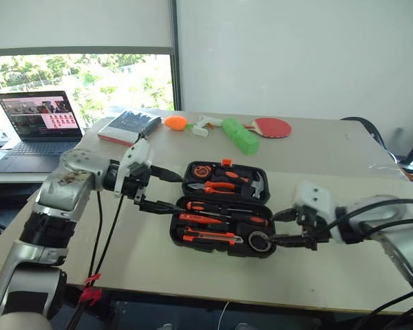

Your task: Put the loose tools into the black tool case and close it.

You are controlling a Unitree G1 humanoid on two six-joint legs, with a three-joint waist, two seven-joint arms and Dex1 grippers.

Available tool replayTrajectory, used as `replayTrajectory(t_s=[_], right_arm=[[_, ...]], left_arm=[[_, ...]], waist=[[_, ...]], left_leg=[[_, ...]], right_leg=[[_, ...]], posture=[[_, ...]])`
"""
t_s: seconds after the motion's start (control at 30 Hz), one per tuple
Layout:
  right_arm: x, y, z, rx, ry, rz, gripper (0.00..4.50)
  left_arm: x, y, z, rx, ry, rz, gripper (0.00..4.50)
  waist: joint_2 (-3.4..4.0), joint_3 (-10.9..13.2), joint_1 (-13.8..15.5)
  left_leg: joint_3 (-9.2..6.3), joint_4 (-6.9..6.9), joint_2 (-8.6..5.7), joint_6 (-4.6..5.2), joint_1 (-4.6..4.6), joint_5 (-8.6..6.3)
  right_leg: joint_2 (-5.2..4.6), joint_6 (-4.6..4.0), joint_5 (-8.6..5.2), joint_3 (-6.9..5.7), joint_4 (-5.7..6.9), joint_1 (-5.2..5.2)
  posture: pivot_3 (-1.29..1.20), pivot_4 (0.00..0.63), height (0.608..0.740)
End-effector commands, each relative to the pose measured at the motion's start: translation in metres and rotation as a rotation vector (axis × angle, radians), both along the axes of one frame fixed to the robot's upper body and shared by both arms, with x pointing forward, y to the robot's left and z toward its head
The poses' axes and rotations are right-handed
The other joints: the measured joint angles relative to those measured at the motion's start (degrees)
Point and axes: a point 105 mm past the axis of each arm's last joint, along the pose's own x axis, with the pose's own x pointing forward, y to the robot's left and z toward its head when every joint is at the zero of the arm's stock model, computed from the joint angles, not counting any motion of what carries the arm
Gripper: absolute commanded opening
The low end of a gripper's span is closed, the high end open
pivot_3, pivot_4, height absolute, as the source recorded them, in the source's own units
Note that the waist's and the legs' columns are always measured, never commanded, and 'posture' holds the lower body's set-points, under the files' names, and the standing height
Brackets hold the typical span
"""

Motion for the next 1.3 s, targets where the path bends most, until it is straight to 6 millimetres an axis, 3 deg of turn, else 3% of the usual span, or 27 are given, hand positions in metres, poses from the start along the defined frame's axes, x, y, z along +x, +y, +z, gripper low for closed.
replayTrajectory(t_s=[0.03,0.2,0.3,0.33,0.47,0.7,0.83,0.97,1.3], right_arm=[[0.015,-0.026,-0.003,-0.001,-0.062,-0.151,1.92],[0.030,-0.035,-0.025,-0.018,-0.085,-0.221,0.14],[0.035,-0.036,-0.031,-0.032,-0.095,-0.218,0.00],[0.037,-0.035,-0.034,-0.035,-0.095,-0.216,0.00],[0.042,-0.029,-0.045,-0.048,-0.086,-0.192,0.00],[0.049,-0.014,-0.050,-0.040,-0.087,-0.148,0.00],[0.038,0.004,-0.045,0.003,-0.077,-0.054,0.00],[0.017,0.020,-0.048,0.015,-0.037,0.047,0.00],[-0.012,0.022,-0.059,-0.006,0.016,0.090,0.00]], left_arm=[[0.015,0.026,-0.018,0.060,-0.026,0.171,3.19],[0.035,0.035,-0.054,0.154,-0.014,0.314,1.34],[0.039,0.031,-0.064,0.169,-0.018,0.321,0.25],[0.040,0.026,-0.067,0.160,-0.012,0.317,0.12],[0.043,0.008,-0.077,0.149,0.002,0.302,0.12],[0.039,-0.004,-0.089,0.142,0.032,0.277,0.12],[0.029,-0.005,-0.092,0.147,0.053,0.231,0.12],[0.007,-0.010,-0.096,0.136,0.100,0.142,0.12],[-0.032,-0.003,-0.106,0.173,0.196,0.073,0.12]], waist=[[0.00,0.00,0.00],[-0.02,0.01,0.00],[-0.02,0.01,0.13],[-0.03,0.01,0.14],[-0.03,0.01,0.13],[-0.03,0.01,0.03],[-0.03,0.01,0.01],[-0.02,0.01,-0.11],[-0.02,0.01,-0.10]], left_leg=[[0.01,0.00,-0.01,0.00,0.00,0.00],[0.14,0.01,-0.04,0.00,-0.02,0.01],[0.14,0.01,-0.05,0.00,-0.02,0.01],[0.14,0.01,-0.05,0.00,-0.03,0.01],[0.14,0.01,-0.05,0.00,-0.08,0.01],[0.13,0.01,-0.06,0.00,-0.08,0.01],[0.12,0.00,-0.05,0.00,-0.08,0.01],[0.10,-0.08,-0.04,0.00,-0.08,0.00],[-0.03,-0.07,-0.02,0.00,-0.02,0.00]], right_leg=[[-0.02,0.00,0.00,0.00,0.00,0.01],[-0.03,0.01,0.00,0.01,0.02,-0.03],[-0.03,0.02,0.01,0.00,0.01,0.00],[-0.03,0.02,0.01,0.00,0.00,-0.01],[-0.03,0.02,0.01,0.00,0.00,-0.05],[-0.03,0.02,0.02,0.00,0.01,-0.05],[-0.03,0.02,0.02,0.01,0.00,-0.05],[-0.02,0.02,0.01,0.00,0.00,-0.09],[-0.03,0.00,0.00,0.02,0.01,-0.04]], posture=[[0.00,0.150,0.736],[0.00,0.150,0.736],[0.00,0.150,0.736],[0.00,0.150,0.736],[0.00,0.150,0.736],[0.00,0.150,0.736],[0.00,0.150,0.736],[0.00,0.150,0.736],[0.00,0.150,0.736]])
